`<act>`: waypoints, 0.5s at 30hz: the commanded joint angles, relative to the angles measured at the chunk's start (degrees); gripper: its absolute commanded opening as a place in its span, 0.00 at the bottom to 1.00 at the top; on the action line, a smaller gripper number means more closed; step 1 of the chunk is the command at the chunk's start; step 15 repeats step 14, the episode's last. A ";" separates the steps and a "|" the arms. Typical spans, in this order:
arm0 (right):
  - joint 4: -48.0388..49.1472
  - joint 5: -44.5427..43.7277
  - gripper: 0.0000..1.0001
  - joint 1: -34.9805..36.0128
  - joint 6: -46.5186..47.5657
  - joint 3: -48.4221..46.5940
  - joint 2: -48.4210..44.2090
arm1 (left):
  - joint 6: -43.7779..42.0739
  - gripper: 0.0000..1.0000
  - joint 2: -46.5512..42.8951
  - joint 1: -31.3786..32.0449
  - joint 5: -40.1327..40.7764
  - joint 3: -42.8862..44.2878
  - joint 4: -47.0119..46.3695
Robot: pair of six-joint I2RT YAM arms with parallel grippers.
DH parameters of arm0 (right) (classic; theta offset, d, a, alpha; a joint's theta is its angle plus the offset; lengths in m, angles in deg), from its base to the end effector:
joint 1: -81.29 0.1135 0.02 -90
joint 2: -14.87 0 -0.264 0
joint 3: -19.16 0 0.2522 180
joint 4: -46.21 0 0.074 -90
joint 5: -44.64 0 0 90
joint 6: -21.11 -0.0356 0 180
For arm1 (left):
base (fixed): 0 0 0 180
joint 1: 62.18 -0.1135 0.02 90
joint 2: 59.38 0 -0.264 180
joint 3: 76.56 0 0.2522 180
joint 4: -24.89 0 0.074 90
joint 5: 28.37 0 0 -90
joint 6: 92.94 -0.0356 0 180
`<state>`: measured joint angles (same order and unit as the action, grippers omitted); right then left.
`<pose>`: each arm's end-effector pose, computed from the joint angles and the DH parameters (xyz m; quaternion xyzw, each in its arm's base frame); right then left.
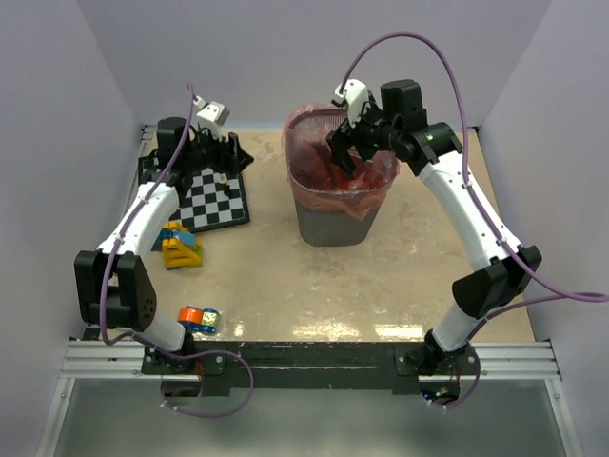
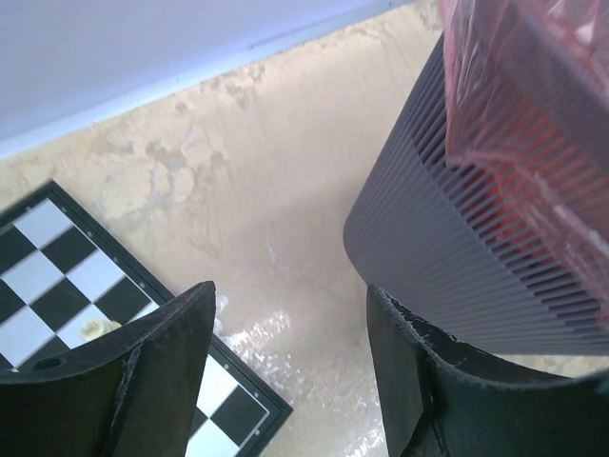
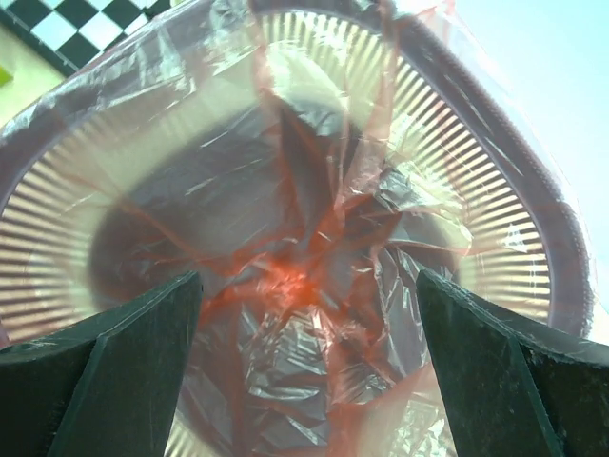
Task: Put the trash bags into the trash bin
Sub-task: Reset both arms
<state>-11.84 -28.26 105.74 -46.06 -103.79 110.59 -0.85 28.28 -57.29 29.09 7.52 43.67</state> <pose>0.3264 0.1599 0.4362 -0.4121 0.7583 0.1362 0.4864 0.3542 -0.0495 0.3220 0.1754 0.7935 -0.2649 0.5191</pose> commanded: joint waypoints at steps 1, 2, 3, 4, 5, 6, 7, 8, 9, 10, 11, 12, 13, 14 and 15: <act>5.96 -3.81 0.99 0.16 -7.42 -2.61 -1.59 | -1.82 0.69 1.38 -0.84 -0.77 6.13 -0.09; 7.28 -6.27 0.99 0.16 -10.41 -3.74 -1.59 | -1.56 0.69 1.20 -0.84 -0.86 6.66 -0.96; 8.42 -9.60 0.99 0.16 -13.74 -5.58 -1.16 | -1.12 0.69 1.03 -0.84 -0.78 7.19 -1.84; 9.91 -13.37 0.99 0.16 -16.39 -7.86 -0.72 | -0.69 0.69 0.59 -0.84 -0.25 7.63 -2.98; 11.41 -18.63 0.99 0.16 -19.20 -9.71 -0.45 | 0.01 0.70 0.32 -0.84 0.71 8.42 -4.13; 12.90 -23.73 0.99 0.16 -20.79 -11.82 -0.19 | 0.72 0.70 -0.11 -1.02 2.28 9.30 -6.40; 14.31 -27.35 0.99 0.25 -21.16 -13.58 0.16 | 1.25 0.71 -0.38 -1.19 4.04 9.83 -8.08; 15.89 -30.69 0.99 0.16 -20.90 -15.25 0.43 | 1.51 0.73 -0.82 -1.28 6.49 10.53 -9.48; 17.30 -32.38 0.99 0.16 -20.29 -16.66 0.78 | 1.60 0.75 -1.17 -1.28 8.95 11.40 -10.54; 18.27 -33.96 0.98 0.16 -19.50 -17.54 0.87 | 1.52 0.76 -1.35 -1.28 11.50 12.20 -11.42; 19.50 -35.28 0.98 0.16 -19.32 -18.16 0.87 | 1.34 0.77 -1.35 -1.28 13.36 13.25 -11.95; 20.12 -36.43 0.98 0.16 -19.31 -18.78 1.13 | 1.08 0.77 -1.26 -1.28 15.46 14.22 -12.05; 20.65 -37.74 0.98 0.16 -18.97 -19.22 1.22 | 0.82 0.79 -1.26 -1.28 16.96 15.27 -12.13; 21.69 -39.15 0.98 0.16 -18.61 -19.57 1.22 | 0.81 0.82 -1.09 -1.28 18.72 16.76 -12.05; 21.69 -39.15 0.98 0.16 -18.61 -19.57 1.22 | 0.81 0.82 -1.09 -1.28 18.72 16.76 -12.05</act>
